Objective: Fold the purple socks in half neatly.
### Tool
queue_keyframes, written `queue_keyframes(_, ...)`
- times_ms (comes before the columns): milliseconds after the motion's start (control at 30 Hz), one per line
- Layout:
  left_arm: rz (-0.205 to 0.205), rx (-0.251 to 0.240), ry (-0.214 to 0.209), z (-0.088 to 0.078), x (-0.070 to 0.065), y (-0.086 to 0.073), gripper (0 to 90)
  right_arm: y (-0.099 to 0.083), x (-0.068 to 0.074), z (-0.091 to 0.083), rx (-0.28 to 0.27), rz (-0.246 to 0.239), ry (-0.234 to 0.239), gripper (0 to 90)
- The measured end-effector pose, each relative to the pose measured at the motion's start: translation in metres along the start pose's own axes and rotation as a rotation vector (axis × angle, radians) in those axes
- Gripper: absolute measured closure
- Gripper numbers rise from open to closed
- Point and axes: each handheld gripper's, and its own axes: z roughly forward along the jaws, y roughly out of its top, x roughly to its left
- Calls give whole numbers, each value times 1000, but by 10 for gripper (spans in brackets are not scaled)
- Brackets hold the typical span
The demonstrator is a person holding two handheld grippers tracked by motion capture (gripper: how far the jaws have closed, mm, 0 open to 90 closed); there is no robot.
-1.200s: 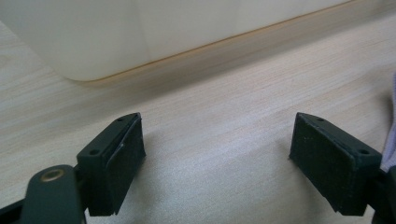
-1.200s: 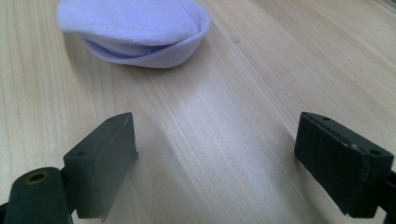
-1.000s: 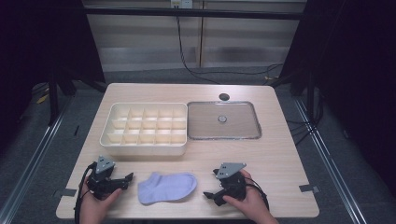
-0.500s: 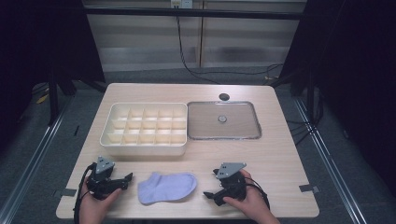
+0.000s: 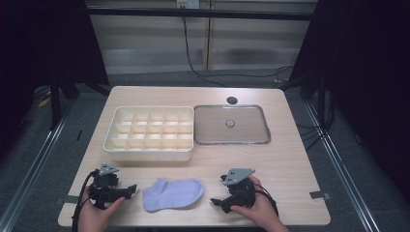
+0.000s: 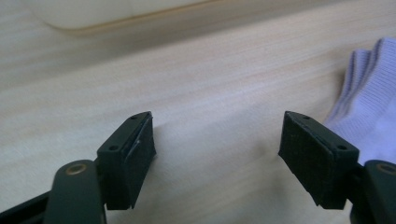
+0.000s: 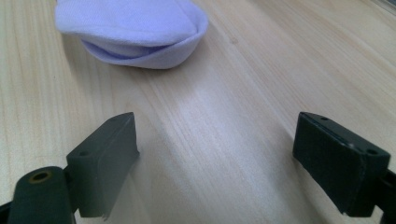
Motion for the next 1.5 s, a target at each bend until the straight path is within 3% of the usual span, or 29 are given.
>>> queue_keyframes(233,-22,54,-27,-4,-6,5,302,0,0,0,-3,2,3,138)
queue_keyframes(467,-31,77,-45,-10,-11,7,311,0,-1,0,-5,8,3,150)
queue_keyframes(767,-24,120,-95,-13,-20,11,335,2,-3,-4,-36,18,28,273)
queue_keyframes(867,-31,133,-133,-14,-23,12,344,5,0,-4,-49,13,47,325)
queue_keyframes(1133,-33,140,-160,-15,-26,15,375,10,10,4,-25,-28,99,474)
queue_keyframes(1300,-42,145,-165,-13,-27,15,382,12,12,7,-29,-31,105,528)
queue_keyframes(1500,-47,143,-185,-9,-29,18,405,14,13,8,-27,-51,98,702)
